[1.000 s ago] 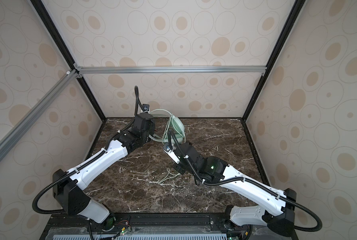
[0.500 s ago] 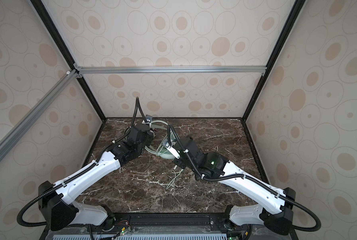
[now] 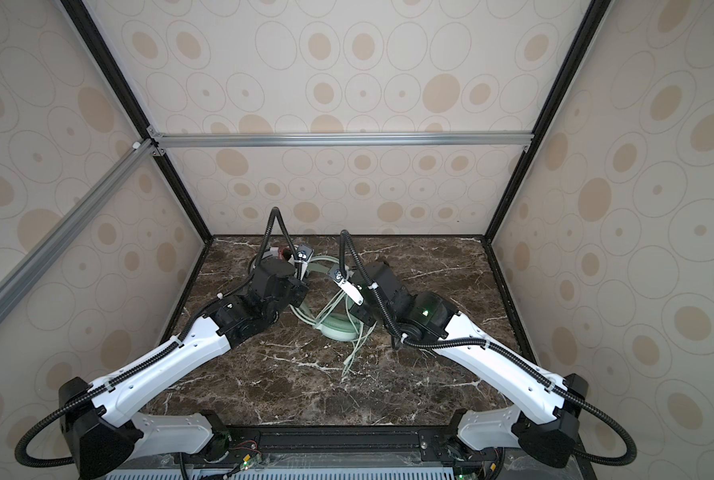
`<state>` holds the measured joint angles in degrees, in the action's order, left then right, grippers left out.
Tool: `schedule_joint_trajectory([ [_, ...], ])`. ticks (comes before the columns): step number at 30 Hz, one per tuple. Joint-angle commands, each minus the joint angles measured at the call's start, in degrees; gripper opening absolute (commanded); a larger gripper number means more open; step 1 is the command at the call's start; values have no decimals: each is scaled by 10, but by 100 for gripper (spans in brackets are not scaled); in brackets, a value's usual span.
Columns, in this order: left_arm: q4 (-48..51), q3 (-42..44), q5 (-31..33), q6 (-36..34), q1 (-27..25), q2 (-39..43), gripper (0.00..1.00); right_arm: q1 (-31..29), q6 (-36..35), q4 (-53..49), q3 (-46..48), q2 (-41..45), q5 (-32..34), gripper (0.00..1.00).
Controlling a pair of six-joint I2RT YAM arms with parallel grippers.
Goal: Wrap the headphones
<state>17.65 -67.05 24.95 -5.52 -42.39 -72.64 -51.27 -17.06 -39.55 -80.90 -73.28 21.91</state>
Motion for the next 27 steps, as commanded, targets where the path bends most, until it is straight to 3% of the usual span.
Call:
schedule_joint_trajectory([
  [1, 6, -2, -56, -1, -1, 22, 0, 28, 27, 15, -25, 4, -4, 5],
  [7, 23, -5, -101, -1, 0, 32, 0, 64, 47, 18, -35, -12, -13, 7],
  [27, 33, -43, -137, 33, 0, 45, 0, 160, 117, 87, 66, 6, -75, 12],
])
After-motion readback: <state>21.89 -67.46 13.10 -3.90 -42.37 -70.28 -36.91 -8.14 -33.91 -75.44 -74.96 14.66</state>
